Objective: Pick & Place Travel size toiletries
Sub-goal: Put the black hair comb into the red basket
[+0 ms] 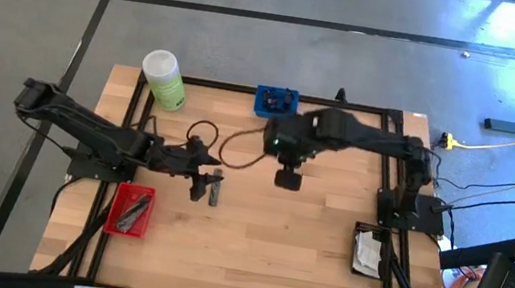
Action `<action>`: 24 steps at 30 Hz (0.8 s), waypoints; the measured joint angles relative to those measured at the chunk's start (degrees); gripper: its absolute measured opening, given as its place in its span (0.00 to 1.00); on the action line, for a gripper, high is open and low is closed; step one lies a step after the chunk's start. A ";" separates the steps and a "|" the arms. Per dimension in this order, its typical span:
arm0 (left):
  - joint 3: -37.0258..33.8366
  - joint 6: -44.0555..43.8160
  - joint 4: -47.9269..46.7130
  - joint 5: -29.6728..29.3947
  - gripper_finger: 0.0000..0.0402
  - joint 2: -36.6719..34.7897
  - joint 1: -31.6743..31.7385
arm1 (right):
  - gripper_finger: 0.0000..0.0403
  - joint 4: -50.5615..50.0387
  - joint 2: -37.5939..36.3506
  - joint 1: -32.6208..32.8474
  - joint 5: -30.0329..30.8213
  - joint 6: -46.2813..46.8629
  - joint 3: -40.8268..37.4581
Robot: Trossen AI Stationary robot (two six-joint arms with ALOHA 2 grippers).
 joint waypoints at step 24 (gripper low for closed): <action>0.42 -8.96 -11.83 1.75 0.54 15.63 6.48 | 0.00 49.39 -33.55 6.03 -0.84 7.73 -66.58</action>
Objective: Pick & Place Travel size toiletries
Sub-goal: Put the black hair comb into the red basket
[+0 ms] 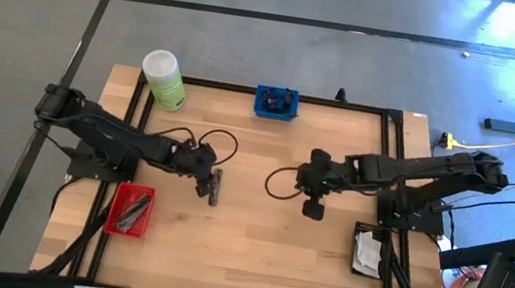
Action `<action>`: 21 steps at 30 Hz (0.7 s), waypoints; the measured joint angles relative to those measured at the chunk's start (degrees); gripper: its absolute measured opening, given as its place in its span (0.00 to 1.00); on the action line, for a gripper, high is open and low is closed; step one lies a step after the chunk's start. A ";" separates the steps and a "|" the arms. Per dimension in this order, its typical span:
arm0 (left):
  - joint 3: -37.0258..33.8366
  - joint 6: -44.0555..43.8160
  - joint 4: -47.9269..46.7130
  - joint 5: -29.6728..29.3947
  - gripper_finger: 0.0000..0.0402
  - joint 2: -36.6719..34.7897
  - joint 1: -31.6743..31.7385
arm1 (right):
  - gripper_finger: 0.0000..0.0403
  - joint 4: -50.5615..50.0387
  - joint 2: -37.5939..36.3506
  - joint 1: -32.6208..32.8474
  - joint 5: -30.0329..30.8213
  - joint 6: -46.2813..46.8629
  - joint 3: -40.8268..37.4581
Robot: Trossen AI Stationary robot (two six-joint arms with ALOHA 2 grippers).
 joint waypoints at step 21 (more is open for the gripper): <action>4.14 0.89 15.82 3.76 0.50 16.75 -0.03 | 0.00 9.31 -1.27 3.41 1.68 0.35 -6.56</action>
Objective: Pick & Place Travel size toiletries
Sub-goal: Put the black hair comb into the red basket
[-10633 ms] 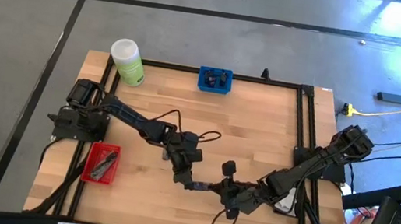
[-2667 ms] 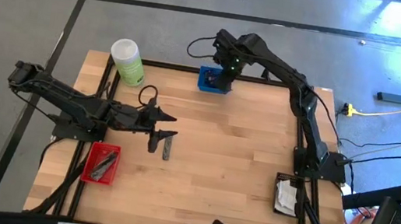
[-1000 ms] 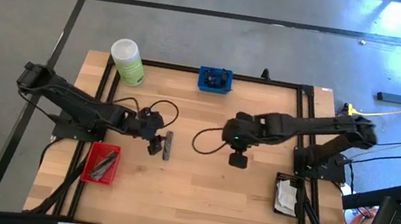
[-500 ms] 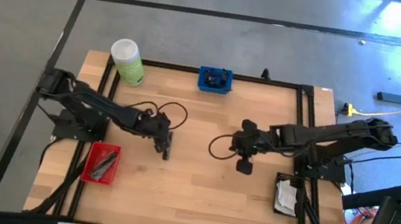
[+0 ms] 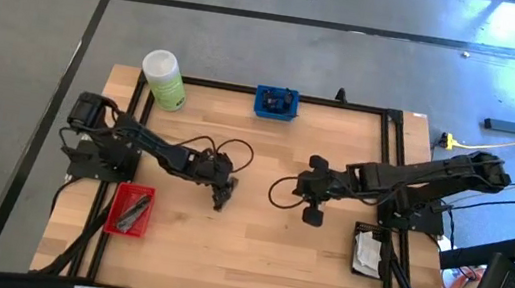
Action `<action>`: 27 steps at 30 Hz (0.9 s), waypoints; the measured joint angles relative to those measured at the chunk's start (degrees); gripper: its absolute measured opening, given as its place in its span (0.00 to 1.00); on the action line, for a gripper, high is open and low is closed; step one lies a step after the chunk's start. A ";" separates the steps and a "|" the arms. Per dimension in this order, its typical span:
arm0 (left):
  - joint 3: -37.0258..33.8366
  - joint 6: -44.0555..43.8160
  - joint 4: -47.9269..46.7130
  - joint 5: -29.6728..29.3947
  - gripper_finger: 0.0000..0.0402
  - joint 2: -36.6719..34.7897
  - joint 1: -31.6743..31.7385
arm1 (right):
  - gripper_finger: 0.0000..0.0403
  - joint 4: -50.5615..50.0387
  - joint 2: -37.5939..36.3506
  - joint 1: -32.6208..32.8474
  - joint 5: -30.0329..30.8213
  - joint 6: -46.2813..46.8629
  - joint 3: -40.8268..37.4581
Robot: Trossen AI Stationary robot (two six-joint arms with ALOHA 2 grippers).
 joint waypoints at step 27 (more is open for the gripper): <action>20.14 11.31 -9.06 6.82 0.50 10.47 -4.43 | 0.00 0.42 0.01 1.77 -0.02 0.22 0.00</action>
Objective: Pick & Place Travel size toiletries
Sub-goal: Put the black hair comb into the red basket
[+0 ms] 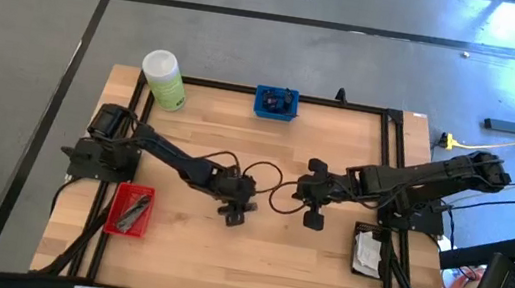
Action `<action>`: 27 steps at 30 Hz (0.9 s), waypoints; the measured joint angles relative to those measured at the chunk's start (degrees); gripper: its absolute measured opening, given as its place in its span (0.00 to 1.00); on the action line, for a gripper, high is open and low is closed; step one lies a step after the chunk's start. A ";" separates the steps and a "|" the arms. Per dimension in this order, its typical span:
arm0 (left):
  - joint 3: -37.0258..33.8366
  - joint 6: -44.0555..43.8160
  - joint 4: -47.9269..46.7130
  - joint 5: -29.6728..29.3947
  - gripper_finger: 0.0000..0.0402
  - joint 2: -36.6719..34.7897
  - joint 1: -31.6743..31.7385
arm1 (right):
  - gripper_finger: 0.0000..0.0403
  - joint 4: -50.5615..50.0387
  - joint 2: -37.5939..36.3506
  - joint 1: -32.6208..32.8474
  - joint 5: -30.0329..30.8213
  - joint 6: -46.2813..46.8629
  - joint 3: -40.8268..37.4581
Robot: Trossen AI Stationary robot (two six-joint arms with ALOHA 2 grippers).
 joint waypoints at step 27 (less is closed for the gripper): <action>9.22 -3.04 -28.44 -4.46 0.51 -0.02 -9.09 | 0.01 7.54 0.01 -0.02 -0.24 -0.48 -5.11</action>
